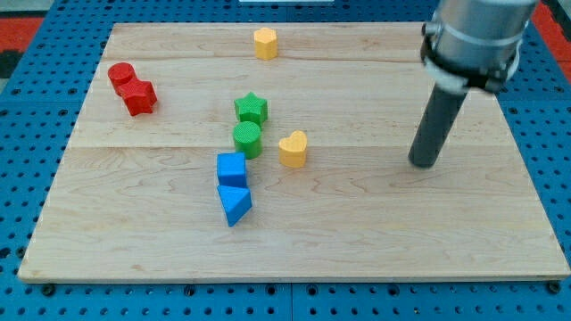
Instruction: Slide the yellow heart diagonally top right to the green circle
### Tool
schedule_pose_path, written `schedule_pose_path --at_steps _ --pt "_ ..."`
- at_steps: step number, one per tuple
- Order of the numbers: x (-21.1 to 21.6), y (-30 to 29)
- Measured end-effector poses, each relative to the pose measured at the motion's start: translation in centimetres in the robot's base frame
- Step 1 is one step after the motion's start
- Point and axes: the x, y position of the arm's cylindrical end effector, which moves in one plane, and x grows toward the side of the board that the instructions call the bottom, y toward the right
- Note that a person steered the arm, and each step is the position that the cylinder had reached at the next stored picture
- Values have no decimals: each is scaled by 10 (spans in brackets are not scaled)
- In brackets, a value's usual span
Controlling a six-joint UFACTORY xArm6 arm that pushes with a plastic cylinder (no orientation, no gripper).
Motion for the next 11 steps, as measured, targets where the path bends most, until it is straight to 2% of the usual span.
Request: schedule_pose_path --at_steps 1,5,6,7,8,9,10,11 --pt "10 -67" --pt "15 -84" --pt "12 -141" --pt "-7 -149" --pt "-30 -89" --pt "-37 -61" --pt "37 -89" --pt "19 -148"
